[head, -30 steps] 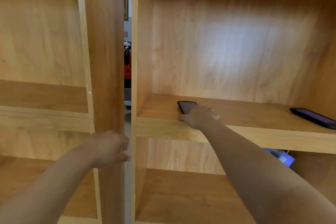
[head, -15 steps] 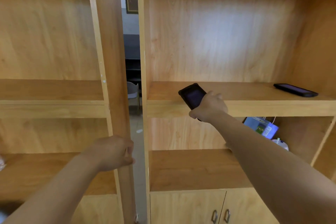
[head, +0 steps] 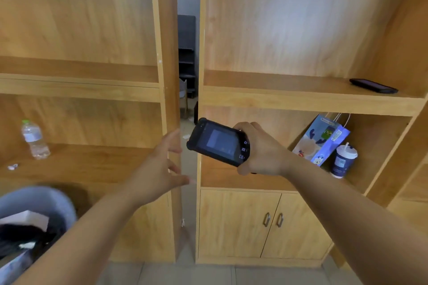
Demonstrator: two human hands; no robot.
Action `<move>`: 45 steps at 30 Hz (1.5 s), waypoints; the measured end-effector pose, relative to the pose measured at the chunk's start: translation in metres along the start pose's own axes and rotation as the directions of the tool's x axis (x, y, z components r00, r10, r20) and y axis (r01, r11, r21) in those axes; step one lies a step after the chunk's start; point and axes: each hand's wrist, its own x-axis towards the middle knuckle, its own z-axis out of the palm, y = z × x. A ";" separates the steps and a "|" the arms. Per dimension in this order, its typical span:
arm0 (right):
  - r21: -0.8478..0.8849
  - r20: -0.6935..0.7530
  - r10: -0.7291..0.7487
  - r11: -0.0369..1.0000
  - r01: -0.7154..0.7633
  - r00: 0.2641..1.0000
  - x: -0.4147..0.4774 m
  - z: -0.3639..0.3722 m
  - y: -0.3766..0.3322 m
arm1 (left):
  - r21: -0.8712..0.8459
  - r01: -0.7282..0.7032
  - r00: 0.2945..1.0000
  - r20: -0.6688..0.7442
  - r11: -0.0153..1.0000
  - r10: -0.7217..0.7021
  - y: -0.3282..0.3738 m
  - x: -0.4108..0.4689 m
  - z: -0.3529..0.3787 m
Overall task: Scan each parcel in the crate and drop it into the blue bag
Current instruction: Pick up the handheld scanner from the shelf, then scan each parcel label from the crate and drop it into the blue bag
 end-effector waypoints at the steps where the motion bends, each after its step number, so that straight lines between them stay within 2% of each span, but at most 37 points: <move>1: 0.039 0.050 -0.036 0.999 0.034 0.998 -0.009 0.005 -0.005 | -0.026 0.015 1.000 0.003 1.000 -0.015 0.003 -0.013 0.001; 5: 0.186 0.238 -0.115 0.980 0.071 0.964 -0.051 0.026 -0.020 | -0.154 0.086 0.996 0.026 0.984 -0.083 0.011 -0.071 0.012; 8: 0.230 0.337 -0.173 0.968 0.098 0.925 -0.083 0.044 -0.025 | -0.275 0.136 0.984 -0.074 0.952 -0.162 0.012 -0.116 0.026; 11: 0.282 0.382 -0.219 0.953 0.112 0.898 -0.114 0.069 -0.034 | -0.299 0.136 0.970 -0.152 0.944 -0.188 0.011 -0.156 0.039; 17: 0.175 0.355 -0.295 0.953 0.247 0.887 -0.150 0.111 -0.064 | -0.125 0.223 0.943 -0.225 0.967 -0.246 0.010 -0.230 0.039; 21: 0.052 0.390 -0.313 0.946 0.319 0.866 -0.162 0.137 -0.095 | -0.028 0.363 0.907 -0.221 0.932 -0.359 0.003 -0.281 0.023; 25: 0.051 0.475 -0.293 0.950 0.307 0.830 -0.174 0.173 -0.135 | 0.057 0.575 0.807 -0.204 0.816 -0.554 -0.019 -0.346 0.000; 28: 0.031 0.509 -0.279 0.951 0.306 0.814 -0.180 0.206 -0.175 | 0.157 0.678 0.732 -0.224 0.718 -0.643 -0.039 -0.406 -0.024; 32: 0.000 0.510 -0.268 0.950 0.312 0.817 -0.190 0.249 -0.240 | 0.148 0.798 0.601 -0.282 0.585 -0.748 -0.066 -0.486 -0.061; 36: -0.028 0.503 -0.262 0.948 0.318 0.824 -0.206 0.294 -0.311 | 0.153 0.847 0.530 -0.302 0.509 -0.792 -0.097 -0.559 -0.110; 45: -0.165 0.564 -0.197 0.925 0.343 0.802 -0.230 0.371 -0.406 | 0.264 0.858 0.506 -0.277 0.442 -0.817 -0.177 -0.648 -0.192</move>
